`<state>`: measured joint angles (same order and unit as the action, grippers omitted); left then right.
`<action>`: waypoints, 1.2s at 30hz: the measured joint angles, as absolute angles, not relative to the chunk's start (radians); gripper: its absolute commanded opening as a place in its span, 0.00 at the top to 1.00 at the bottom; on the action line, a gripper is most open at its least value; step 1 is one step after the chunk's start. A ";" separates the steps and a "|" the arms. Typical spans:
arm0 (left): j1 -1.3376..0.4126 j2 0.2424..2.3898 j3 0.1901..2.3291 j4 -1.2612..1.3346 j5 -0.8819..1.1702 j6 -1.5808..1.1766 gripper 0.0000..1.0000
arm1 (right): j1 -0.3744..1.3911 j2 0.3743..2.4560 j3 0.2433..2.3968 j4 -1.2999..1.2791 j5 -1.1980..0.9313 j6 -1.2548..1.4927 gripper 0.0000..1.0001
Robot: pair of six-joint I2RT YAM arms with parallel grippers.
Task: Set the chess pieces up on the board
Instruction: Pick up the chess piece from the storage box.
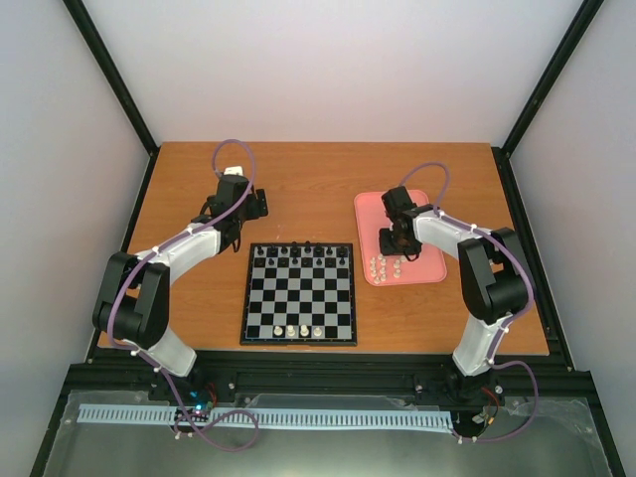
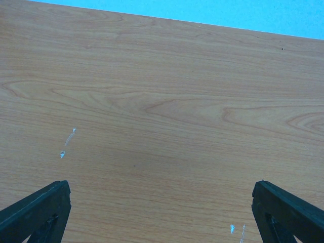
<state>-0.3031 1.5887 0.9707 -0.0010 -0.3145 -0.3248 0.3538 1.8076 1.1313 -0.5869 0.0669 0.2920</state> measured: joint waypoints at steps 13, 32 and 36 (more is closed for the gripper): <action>-0.303 1.592 0.971 -0.001 -0.318 -0.324 0.00 | 0.354 1.819 1.132 -0.586 0.071 0.287 0.74; -0.303 1.595 0.971 -0.001 -0.322 -0.320 0.00 | 0.354 1.799 1.133 -0.571 0.075 0.291 0.90; -0.303 1.595 0.971 -0.001 -0.323 -0.320 0.00 | 0.354 1.748 1.135 -0.574 0.077 0.293 0.90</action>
